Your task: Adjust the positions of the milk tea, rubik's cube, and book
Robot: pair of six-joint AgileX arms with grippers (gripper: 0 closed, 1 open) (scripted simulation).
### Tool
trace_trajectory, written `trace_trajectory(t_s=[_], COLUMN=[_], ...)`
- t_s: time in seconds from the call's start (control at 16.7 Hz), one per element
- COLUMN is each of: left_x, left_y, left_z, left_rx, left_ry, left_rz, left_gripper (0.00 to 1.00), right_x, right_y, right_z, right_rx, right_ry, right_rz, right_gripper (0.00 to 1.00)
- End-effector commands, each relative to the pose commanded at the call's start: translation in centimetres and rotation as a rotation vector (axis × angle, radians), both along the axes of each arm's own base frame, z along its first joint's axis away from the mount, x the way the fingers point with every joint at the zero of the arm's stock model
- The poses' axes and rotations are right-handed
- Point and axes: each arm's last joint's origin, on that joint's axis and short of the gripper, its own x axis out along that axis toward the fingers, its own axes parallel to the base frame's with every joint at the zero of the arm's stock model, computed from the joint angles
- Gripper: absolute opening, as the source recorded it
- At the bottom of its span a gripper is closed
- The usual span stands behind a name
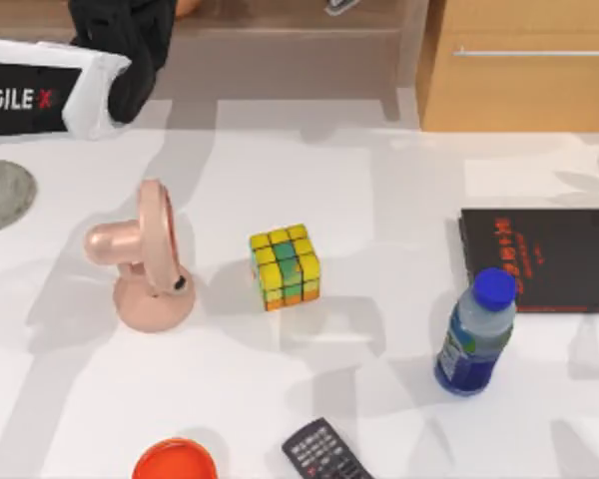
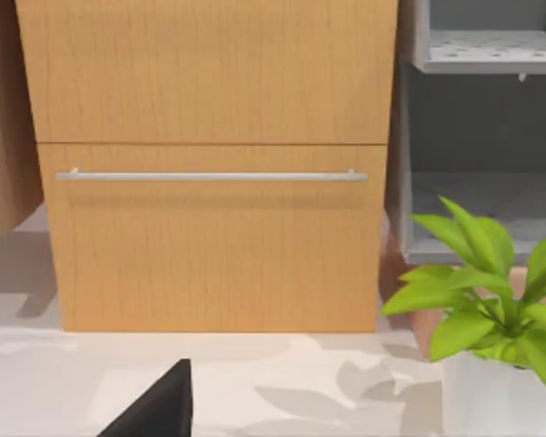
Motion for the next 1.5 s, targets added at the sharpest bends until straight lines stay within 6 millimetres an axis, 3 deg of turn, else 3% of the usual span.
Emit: trace_trajectory(t_s=[0.3, 0.36, 0.96, 1.5], left_x=[0.0, 0.0, -0.5, -7.9], left_y=[0.0, 0.0, -0.3, 0.0], left_z=[0.0, 0.0, 0.4, 1.0], left_rx=[0.000, 0.000, -0.001, 0.002], left_ry=[0.000, 0.000, -0.008, 0.001], left_rz=[0.000, 0.000, -0.004, -0.003], left_gripper=[0.02, 0.00, 0.00, 0.00], right_x=[0.0, 0.0, 0.0, 0.0], right_y=[0.0, 0.0, 0.0, 0.0], right_z=[0.0, 0.0, 0.0, 0.0], right_rx=[0.000, 0.000, 0.000, 0.000], right_ry=[0.000, 0.000, 0.000, 0.000], right_rz=[0.000, 0.000, 0.000, 0.000], right_gripper=[1.00, 1.00, 1.00, 1.00])
